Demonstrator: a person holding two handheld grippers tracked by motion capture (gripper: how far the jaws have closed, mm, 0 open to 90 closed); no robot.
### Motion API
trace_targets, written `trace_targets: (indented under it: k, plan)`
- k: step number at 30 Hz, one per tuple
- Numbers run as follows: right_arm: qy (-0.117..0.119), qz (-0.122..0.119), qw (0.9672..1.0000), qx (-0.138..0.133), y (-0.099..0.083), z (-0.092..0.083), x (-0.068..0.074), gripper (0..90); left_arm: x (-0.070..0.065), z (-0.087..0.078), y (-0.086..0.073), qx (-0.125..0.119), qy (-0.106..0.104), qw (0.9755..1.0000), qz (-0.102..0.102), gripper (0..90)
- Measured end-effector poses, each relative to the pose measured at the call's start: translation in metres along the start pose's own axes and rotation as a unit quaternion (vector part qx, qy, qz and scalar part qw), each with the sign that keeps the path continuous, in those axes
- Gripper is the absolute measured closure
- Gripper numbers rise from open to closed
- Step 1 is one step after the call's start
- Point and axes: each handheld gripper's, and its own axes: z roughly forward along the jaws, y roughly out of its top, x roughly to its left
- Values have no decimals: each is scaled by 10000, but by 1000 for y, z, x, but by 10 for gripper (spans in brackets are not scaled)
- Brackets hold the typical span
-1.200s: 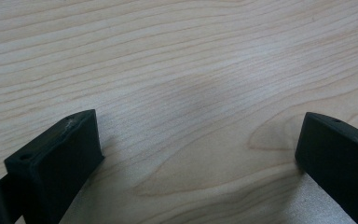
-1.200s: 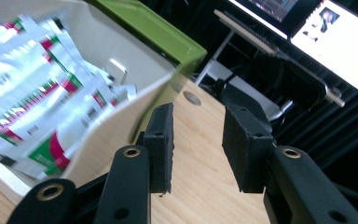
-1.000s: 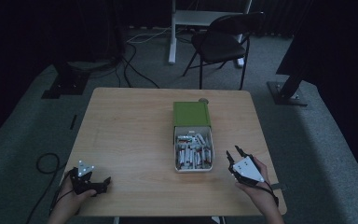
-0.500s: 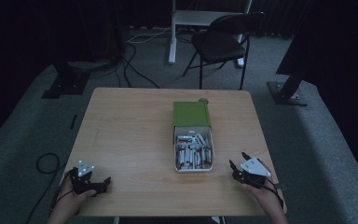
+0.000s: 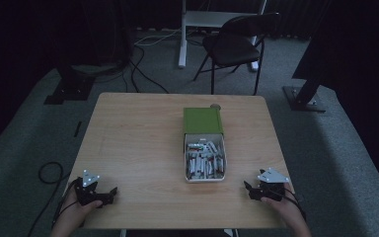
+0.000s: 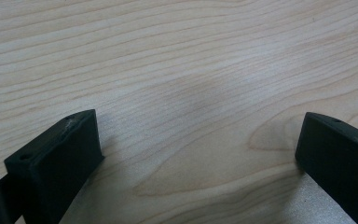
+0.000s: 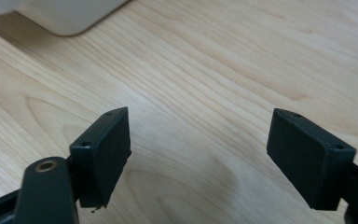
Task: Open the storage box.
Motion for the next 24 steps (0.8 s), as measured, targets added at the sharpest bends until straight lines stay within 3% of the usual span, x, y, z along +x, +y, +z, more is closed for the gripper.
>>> trace_targets:
  k: [4, 11, 14, 21, 24]
  plan:
    - [85, 69, 9998, 158, -5, 2, -6, 185, 0, 0, 0, 2, 1, 10000, 0, 7]
    - [339, 472, 9980, 254, -14, 3, -16, 178, 0, 0, 0, 2, 6, 10000, -5, 7]
    - [351, 518, 9977, 242, -16, 4, -19, 139, 0, 0, 0, 3, 6, 10000, -5, 7]
    - [618, 738, 9949, 302, -16, 8, -26, 144, 0, 0, 0, 3, 5, 10000, -2, 8]
    - [627, 687, 9951, 323, -15, 8, -26, 132, 0, 0, 0, 6, 2, 10000, -2, 8]
